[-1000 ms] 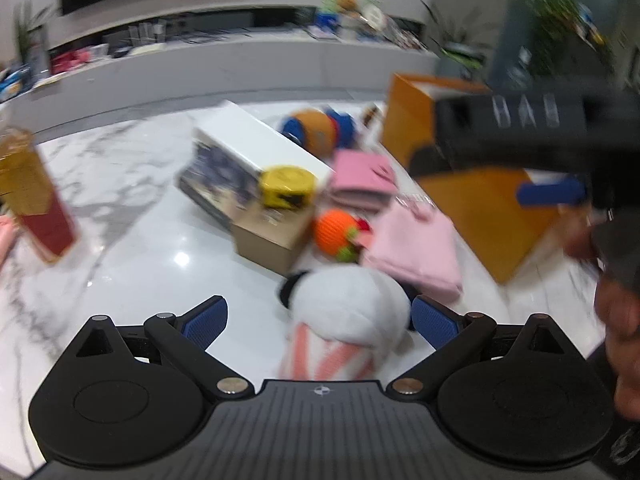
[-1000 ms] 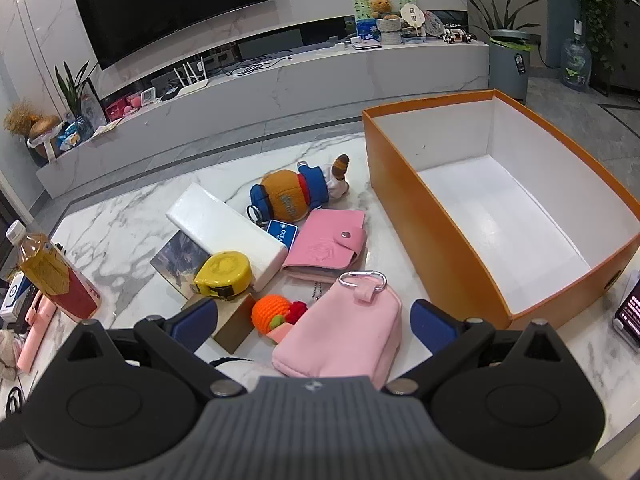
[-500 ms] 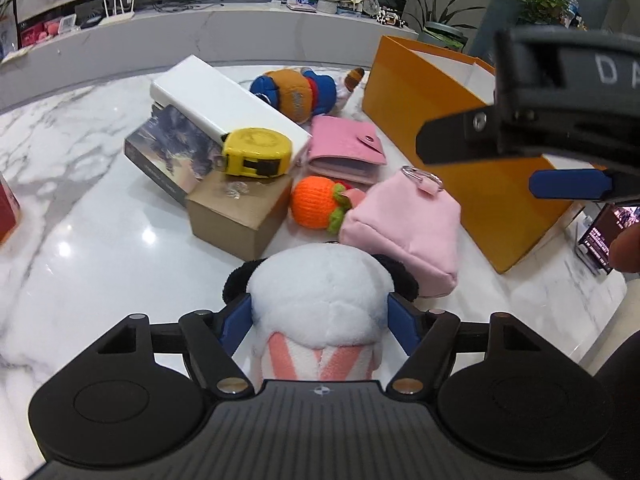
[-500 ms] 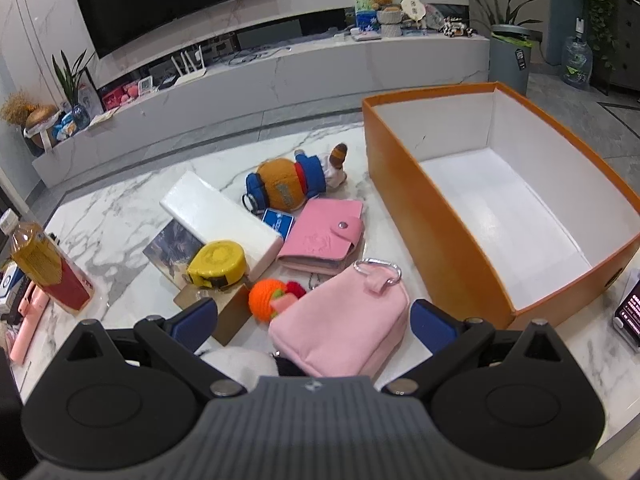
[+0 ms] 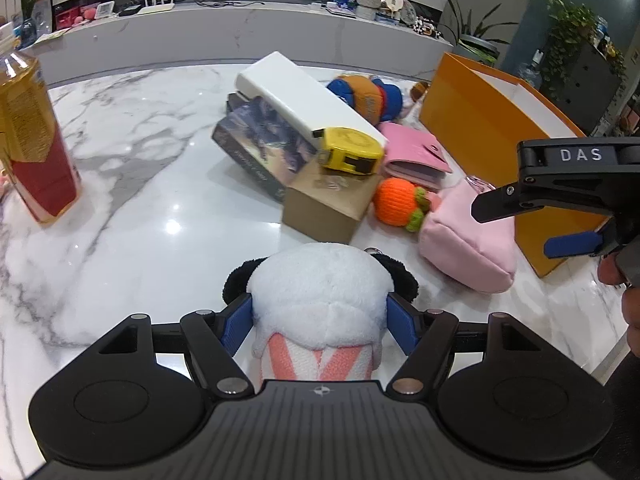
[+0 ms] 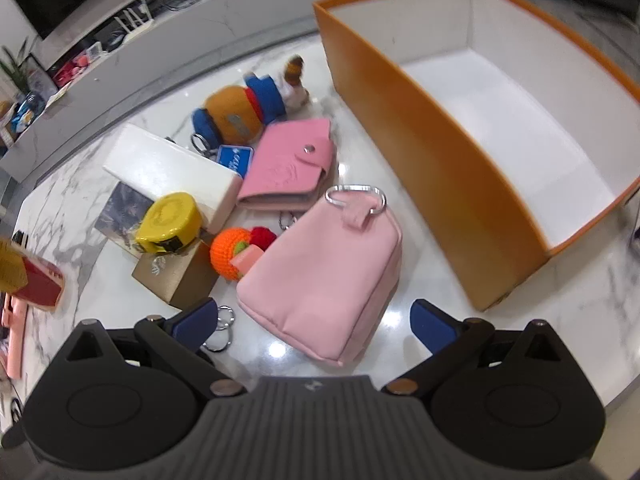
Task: Organize objects
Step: 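Grasp the pink carabiner pouch with the right tool while the left tool holds the panda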
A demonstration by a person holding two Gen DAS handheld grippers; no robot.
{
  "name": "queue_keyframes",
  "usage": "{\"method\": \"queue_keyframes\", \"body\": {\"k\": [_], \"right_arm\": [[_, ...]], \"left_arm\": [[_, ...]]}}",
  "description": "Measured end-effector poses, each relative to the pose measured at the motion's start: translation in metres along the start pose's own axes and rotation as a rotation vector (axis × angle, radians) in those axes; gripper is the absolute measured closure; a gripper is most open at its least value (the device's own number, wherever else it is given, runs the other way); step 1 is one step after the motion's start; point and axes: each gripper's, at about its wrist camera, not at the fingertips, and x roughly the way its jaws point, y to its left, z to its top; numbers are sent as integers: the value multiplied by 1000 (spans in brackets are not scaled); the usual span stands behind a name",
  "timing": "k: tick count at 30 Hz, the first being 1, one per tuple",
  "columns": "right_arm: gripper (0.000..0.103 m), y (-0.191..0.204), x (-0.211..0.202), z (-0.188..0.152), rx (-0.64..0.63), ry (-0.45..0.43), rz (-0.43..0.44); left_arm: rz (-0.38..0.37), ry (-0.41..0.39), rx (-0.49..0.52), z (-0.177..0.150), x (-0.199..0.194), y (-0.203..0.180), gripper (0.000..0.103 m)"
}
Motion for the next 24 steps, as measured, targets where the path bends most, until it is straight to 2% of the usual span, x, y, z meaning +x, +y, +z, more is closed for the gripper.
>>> {"method": "queue_keyframes", "body": {"k": [10, 15, 17, 19, 24], "right_arm": [[1, -5, 23, 7, 153, 62, -29], [1, 1, 30, 11, 161, 51, -56], [4, 3, 33, 14, 146, 43, -66], [12, 6, 37, 17, 137, 40, -78], [10, 10, 50, 21, 177, 69, -106]], "left_arm": [[-5, -8, 17, -2, -1, 4, 20], [-12, -10, 24, -2, 0, 5, 20], [-15, -10, 29, -2, 0, 5, 20], [-19, -8, 28, -2, 0, 6, 19], [-23, -11, 34, -2, 0, 6, 19]]}}
